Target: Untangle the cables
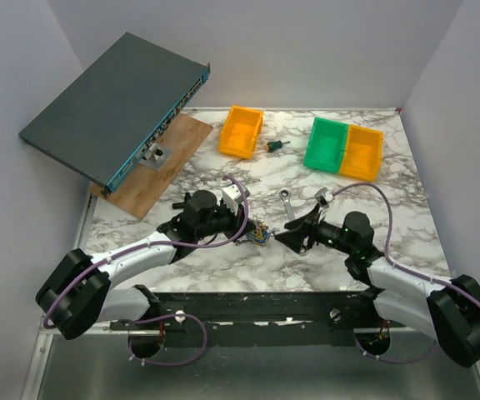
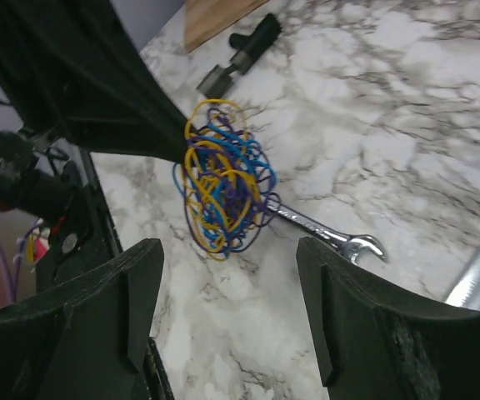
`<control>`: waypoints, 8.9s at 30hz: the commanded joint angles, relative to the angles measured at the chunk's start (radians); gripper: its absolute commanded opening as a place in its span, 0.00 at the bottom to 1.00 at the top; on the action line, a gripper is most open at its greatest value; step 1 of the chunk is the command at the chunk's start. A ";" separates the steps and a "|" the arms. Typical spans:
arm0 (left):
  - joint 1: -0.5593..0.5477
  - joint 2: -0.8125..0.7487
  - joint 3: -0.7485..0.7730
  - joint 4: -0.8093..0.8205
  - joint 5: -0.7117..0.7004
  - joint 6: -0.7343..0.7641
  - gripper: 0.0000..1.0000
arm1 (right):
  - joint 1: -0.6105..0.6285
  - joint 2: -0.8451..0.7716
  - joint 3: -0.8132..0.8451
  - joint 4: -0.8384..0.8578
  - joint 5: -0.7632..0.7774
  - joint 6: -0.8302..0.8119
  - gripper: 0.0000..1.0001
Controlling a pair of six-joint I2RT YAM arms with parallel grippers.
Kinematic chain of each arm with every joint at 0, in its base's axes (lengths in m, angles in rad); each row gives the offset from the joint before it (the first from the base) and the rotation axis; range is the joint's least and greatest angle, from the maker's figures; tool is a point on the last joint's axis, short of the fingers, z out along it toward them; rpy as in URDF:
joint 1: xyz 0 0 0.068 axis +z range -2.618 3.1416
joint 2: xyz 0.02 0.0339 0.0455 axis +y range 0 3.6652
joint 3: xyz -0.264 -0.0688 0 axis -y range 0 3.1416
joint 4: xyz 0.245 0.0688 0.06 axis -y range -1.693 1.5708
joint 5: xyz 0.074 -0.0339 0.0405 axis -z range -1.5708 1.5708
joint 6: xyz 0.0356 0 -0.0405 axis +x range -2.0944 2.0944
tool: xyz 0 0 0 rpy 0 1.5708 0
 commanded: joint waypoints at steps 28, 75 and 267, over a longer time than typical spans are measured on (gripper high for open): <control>0.071 -0.117 -0.122 0.197 0.090 -0.093 0.71 | 0.164 0.045 0.106 -0.080 0.226 -0.120 0.01; 0.245 -0.244 -0.236 0.173 -0.147 -0.210 0.00 | 0.164 -0.694 -0.062 -0.494 1.316 0.097 0.01; 0.331 -0.190 -0.262 0.292 0.053 -0.272 0.00 | 0.303 0.205 0.235 -0.295 0.880 -0.054 0.01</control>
